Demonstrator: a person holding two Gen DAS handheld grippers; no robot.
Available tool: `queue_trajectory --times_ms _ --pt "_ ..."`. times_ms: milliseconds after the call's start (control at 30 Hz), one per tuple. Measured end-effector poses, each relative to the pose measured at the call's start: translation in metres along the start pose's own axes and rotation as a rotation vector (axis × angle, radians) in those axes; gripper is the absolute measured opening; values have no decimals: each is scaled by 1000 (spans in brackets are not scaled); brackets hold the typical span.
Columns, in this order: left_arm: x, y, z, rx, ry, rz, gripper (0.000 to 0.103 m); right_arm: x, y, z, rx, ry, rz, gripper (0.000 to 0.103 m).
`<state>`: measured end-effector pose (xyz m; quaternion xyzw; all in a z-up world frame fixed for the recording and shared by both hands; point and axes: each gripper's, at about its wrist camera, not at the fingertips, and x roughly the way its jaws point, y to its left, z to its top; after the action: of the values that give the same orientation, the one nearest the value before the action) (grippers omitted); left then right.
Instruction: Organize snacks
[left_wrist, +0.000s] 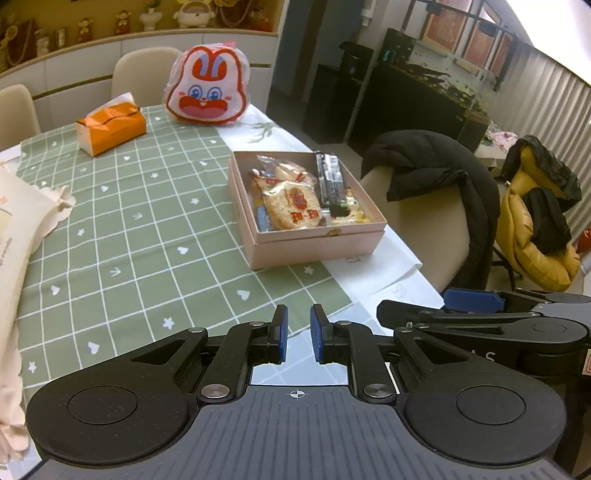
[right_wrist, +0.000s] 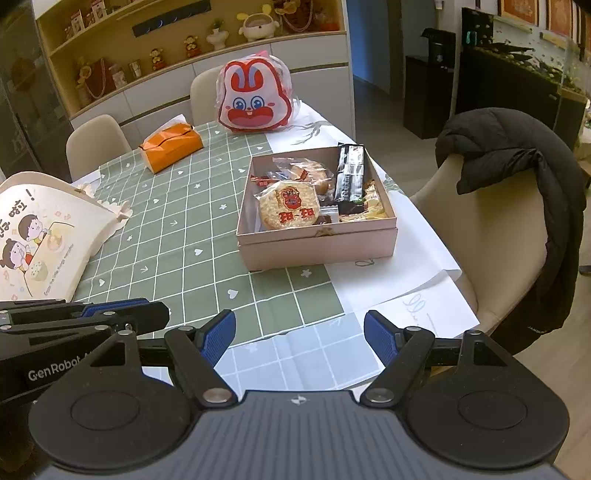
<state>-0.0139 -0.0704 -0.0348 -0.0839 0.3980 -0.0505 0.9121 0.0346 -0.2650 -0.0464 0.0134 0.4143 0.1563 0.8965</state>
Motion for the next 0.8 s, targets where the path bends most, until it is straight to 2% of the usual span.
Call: queue_trajectory --times_ms 800 --pt "4 -4 -2 0 16 -2 17 -2 -3 -2 2 3 -3 77"
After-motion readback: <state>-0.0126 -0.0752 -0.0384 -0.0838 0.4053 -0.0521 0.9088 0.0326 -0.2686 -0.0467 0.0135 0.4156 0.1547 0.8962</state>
